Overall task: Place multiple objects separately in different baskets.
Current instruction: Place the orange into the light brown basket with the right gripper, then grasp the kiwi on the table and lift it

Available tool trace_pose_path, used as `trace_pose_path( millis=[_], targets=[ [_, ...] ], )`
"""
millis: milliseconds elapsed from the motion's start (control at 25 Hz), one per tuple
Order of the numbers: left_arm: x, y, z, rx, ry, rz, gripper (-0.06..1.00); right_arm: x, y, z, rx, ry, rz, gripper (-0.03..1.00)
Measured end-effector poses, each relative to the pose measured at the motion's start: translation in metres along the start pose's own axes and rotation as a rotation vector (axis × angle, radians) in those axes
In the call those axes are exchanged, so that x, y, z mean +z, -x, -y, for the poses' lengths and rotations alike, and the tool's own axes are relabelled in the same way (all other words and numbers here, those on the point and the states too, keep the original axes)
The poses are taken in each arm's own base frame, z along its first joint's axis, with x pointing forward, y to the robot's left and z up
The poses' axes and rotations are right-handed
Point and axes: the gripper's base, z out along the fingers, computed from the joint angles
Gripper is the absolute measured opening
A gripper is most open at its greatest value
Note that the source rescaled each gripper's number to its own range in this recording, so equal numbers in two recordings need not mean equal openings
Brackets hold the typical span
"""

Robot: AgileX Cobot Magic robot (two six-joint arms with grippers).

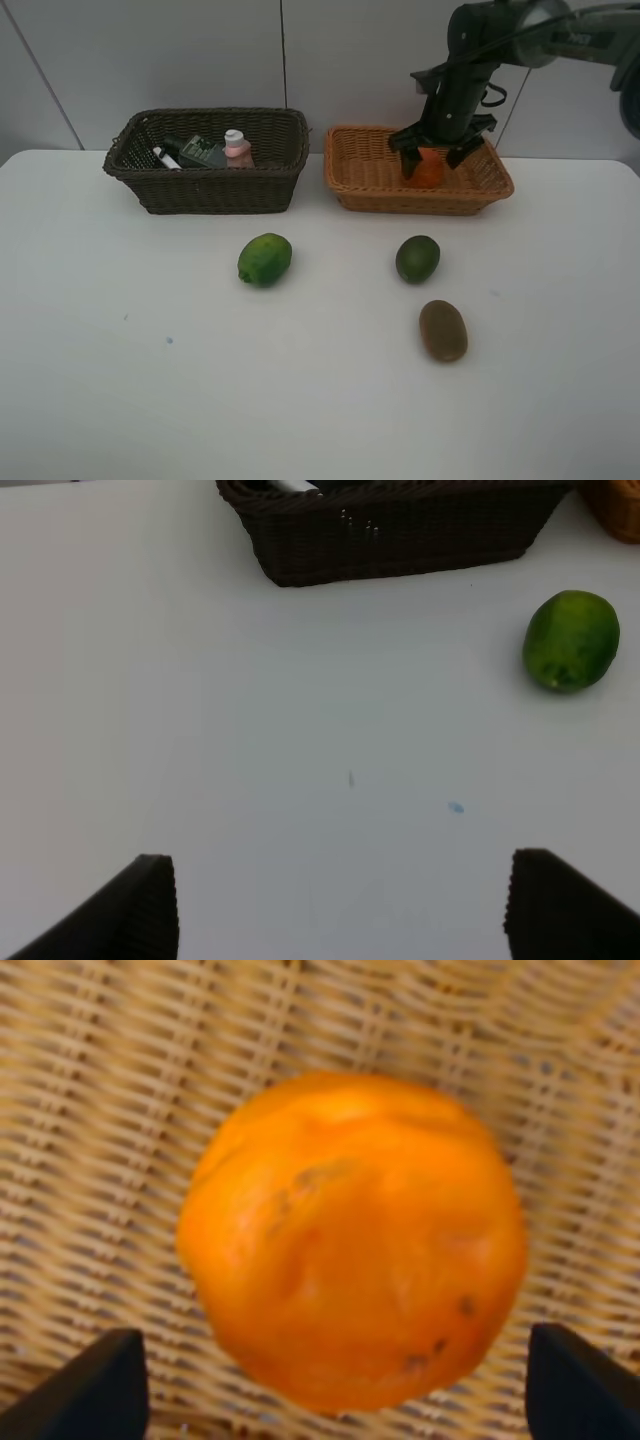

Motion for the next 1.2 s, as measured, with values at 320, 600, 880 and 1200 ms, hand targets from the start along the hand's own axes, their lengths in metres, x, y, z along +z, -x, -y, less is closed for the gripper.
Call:
trace_pose_path(
  millis=[320,600,880,1200],
  targets=[
    [0.0,0.0,0.0,0.0,0.0,0.0,0.84,-0.052,-0.005,0.009,0.037,0.025,-0.008,0.86],
    [0.0,0.0,0.0,0.0,0.0,0.0,0.84,-0.114,-0.027,0.015,0.066,0.062,0.055,0.86],
    [0.0,0.0,0.0,0.0,0.0,0.0,0.84,-0.138,-0.108,0.004,0.071,0.12,-0.076,0.86],
    [0.0,0.0,0.0,0.0,0.0,0.0,0.84,-0.164,-0.21,-0.032,0.05,0.134,-0.165,0.86]
  ],
)
